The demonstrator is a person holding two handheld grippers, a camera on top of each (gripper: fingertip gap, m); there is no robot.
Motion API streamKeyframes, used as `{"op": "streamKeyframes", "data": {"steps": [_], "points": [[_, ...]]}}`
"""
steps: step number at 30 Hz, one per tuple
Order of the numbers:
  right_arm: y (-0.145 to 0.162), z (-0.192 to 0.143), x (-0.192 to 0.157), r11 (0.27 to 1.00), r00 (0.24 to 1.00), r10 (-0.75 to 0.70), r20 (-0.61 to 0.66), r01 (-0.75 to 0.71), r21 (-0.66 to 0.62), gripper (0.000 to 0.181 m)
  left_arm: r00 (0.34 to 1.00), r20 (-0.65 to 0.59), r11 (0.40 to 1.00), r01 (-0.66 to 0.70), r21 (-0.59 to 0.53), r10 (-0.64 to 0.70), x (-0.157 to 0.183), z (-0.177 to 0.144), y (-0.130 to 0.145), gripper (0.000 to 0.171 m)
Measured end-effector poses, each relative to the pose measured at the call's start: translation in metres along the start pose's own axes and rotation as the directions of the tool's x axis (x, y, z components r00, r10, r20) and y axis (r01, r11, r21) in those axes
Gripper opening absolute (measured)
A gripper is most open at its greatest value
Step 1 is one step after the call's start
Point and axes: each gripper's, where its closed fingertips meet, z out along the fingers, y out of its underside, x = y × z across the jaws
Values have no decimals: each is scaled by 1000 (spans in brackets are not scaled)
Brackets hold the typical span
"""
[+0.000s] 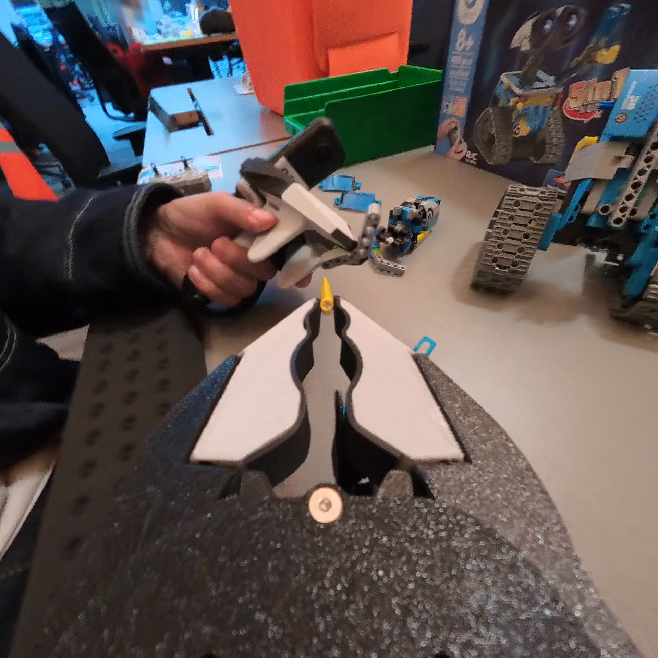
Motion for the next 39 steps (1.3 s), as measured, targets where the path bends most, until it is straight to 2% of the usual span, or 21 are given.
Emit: {"op": "streamKeyframes", "data": {"steps": [4, 7, 19, 39], "points": [[-6, 3, 4, 1000, 997, -20, -76, 21, 9, 5, 992, -84, 992, 96, 76, -90, 4, 7, -2, 5], [-2, 5, 6, 1000, 996, -11, -83, 10, -11, 5, 987, -114, 989, 119, 84, -109, 6, 10, -2, 5], [-5, 2, 10, 1000, 996, 18, -83, -17, 13, 5, 998, -66, 996, 27, 87, -21, 5, 11, -1, 5], [-6, 2, 13, 998, 995, 50, -91, -48, 28, 5, 999, -20, 996, -27, 90, 29, 3, 16, 2, 6]]}}
